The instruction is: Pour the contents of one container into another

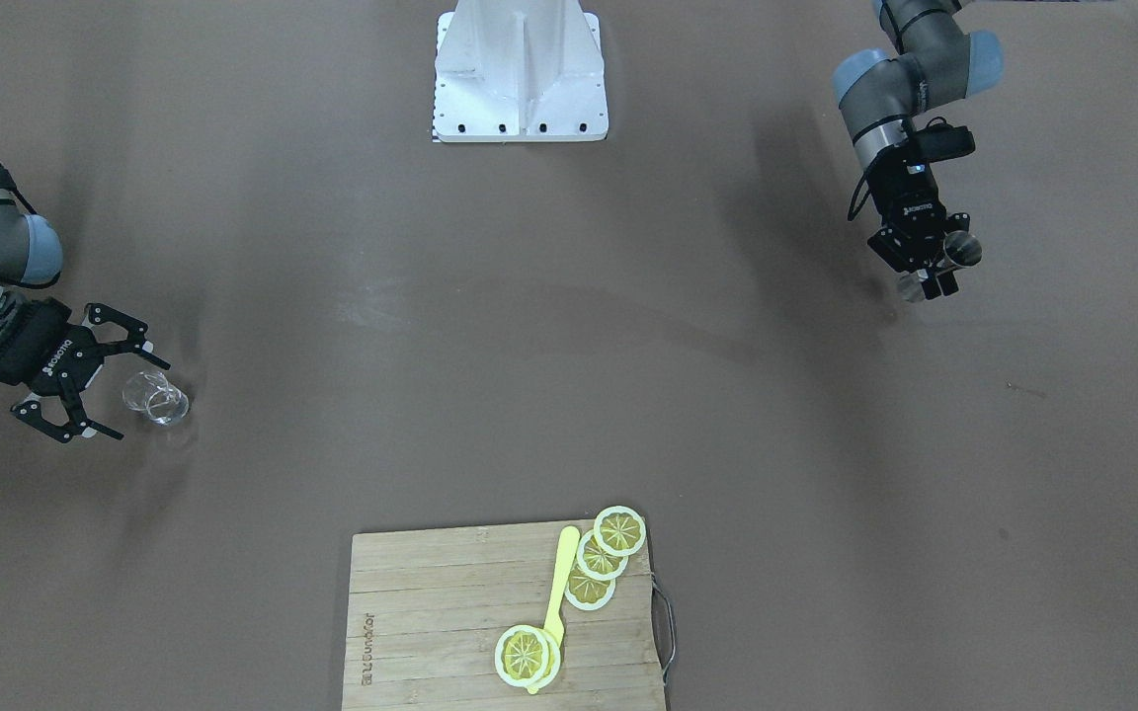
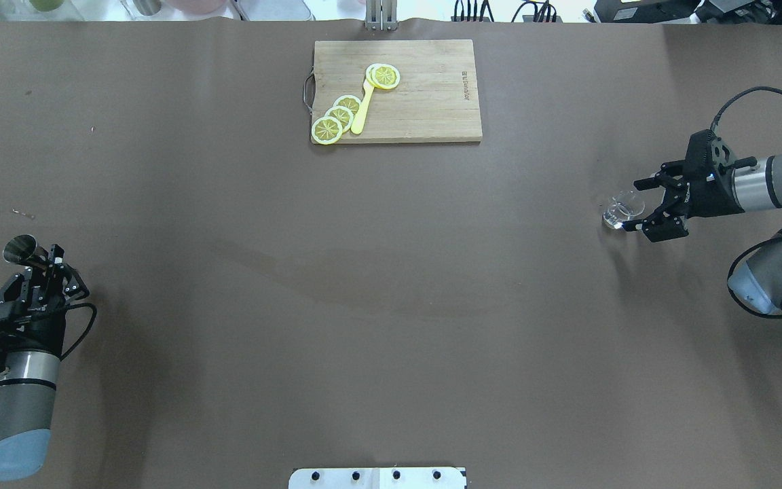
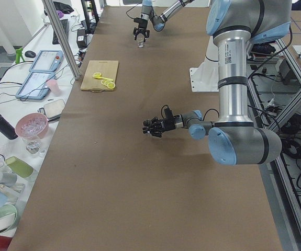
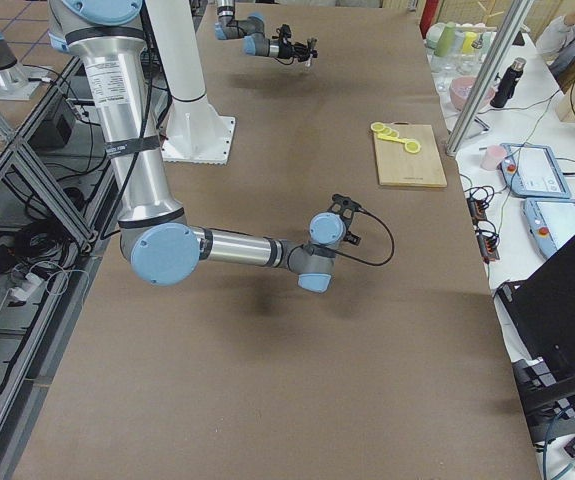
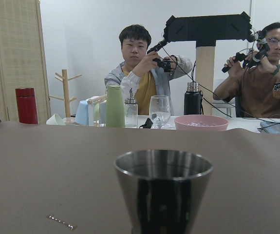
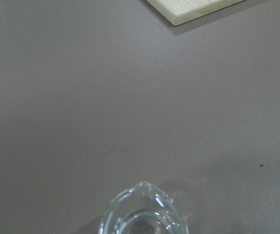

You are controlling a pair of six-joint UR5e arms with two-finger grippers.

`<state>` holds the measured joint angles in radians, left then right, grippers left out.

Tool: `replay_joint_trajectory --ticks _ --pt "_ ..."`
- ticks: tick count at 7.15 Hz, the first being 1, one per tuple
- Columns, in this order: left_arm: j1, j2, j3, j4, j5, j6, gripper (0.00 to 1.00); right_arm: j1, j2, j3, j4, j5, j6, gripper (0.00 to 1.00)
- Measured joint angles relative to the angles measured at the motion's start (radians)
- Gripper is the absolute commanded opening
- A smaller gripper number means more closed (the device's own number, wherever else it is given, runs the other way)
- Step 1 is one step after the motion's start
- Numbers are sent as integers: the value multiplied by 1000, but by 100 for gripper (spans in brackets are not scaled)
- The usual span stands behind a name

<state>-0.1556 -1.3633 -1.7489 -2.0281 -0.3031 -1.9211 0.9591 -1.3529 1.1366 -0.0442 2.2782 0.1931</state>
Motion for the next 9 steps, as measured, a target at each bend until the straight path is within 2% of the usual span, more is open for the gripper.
replay_joint_trajectory --ticks 2,4,5,7,9 --pt "-19 2 -31 -74 12 163 0 -1 0 0 -2 -11 11 98" --pt "-30 -6 -58 -247 8 419 0 -7 1 1 -2 -14 28 98" --pt "-44 -24 -69 -293 -5 525 0 -14 2 3 -2 -14 35 98" --pt "-86 -103 -87 -341 -80 696 0 -30 3 8 -2 -27 48 95" --pt "-142 -188 -80 -463 -187 922 0 -39 3 9 -2 -44 50 90"
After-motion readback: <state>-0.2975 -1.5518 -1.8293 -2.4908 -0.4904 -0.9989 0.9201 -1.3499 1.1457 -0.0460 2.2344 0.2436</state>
